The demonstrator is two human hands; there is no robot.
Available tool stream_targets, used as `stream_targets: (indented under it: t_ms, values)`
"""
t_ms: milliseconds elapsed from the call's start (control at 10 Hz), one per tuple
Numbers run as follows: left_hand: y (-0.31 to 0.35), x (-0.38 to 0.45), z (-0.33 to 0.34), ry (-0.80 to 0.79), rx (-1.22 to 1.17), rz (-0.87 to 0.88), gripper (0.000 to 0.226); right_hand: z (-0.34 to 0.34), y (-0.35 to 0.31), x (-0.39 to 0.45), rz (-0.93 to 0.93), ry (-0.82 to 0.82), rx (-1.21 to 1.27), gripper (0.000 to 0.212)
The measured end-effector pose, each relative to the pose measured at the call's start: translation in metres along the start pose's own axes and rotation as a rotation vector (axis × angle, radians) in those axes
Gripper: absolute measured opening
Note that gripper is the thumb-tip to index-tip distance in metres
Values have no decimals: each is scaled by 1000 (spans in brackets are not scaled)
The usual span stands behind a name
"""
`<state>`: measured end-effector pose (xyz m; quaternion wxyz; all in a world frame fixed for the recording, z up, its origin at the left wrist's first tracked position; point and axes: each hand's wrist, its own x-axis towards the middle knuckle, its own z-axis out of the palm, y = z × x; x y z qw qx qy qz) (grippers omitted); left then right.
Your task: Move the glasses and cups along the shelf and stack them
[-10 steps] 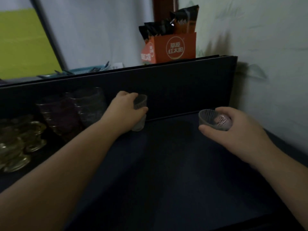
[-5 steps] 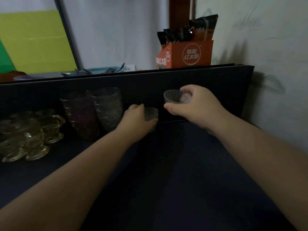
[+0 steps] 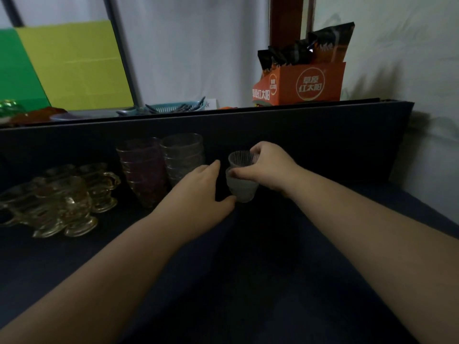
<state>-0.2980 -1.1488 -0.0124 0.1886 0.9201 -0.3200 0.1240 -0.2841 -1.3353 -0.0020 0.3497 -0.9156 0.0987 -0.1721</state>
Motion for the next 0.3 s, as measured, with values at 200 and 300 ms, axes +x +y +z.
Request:
stream_targets:
  t_ms: [200,300]
  values:
    - [-15,-15,-3,0,52,-1,80,4,-1,-9,-12,-78,-80,112]
    - [-27,-26,-11,-7,66,-10,75,-5,2,-25,-99,-24,-163,113]
